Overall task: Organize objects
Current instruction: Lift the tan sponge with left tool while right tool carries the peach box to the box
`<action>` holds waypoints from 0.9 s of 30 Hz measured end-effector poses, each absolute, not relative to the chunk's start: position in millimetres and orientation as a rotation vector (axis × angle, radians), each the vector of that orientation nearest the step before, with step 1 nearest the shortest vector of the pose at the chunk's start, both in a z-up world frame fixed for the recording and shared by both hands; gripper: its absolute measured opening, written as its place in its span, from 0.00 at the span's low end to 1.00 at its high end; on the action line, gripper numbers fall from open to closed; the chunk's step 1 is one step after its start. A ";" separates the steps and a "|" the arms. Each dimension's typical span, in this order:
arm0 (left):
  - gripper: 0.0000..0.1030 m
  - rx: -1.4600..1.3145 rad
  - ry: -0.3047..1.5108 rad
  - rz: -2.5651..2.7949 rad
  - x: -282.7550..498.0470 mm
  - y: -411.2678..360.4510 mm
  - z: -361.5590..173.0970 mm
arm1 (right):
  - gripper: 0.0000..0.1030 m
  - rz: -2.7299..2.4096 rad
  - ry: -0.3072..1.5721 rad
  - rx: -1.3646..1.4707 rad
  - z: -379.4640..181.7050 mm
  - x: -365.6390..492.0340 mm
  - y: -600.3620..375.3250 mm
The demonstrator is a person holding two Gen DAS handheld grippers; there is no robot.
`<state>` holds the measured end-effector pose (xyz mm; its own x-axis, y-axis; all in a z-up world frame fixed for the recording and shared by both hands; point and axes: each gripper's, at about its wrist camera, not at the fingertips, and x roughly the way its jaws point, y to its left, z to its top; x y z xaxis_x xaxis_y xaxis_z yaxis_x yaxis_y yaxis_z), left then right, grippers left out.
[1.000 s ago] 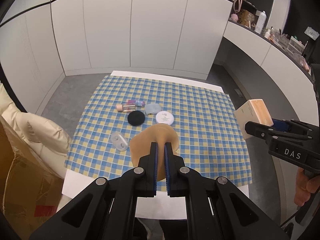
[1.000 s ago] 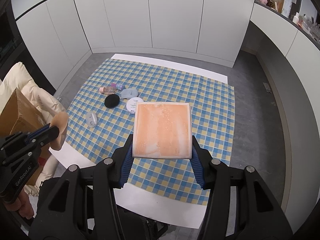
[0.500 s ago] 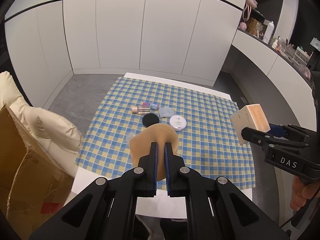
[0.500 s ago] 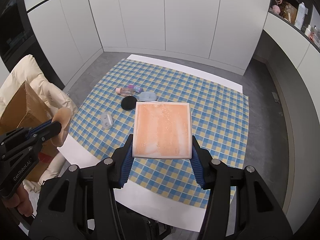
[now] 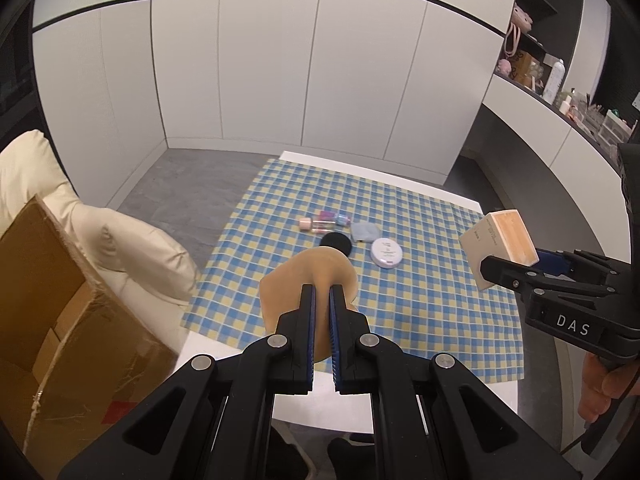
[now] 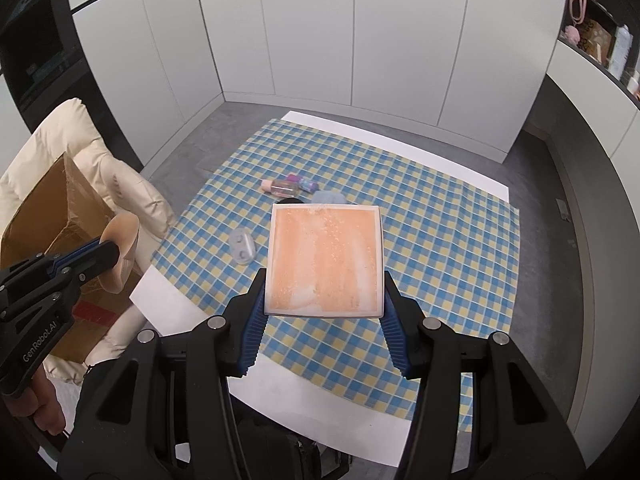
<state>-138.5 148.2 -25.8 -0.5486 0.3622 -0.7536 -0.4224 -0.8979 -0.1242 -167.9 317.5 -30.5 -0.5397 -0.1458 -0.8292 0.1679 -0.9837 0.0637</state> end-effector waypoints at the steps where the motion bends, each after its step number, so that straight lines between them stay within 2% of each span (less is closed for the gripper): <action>1: 0.06 -1.157 0.098 2.434 -138.6 144.9 -25.5 | 0.52 -2.605 0.041 1.398 -30.2 -168.2 313.4; 27: 0.06 -1.157 0.044 2.601 -136.9 53.5 -21.9 | 0.52 -2.469 0.142 1.314 -25.2 -169.3 207.1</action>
<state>-136.9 53.5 -21.9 -0.6336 0.2526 -0.7312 -0.2774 -0.9565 -0.0900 -169.3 207.1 -25.2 -0.5149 -0.2487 -0.8204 0.3414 -0.9373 0.0699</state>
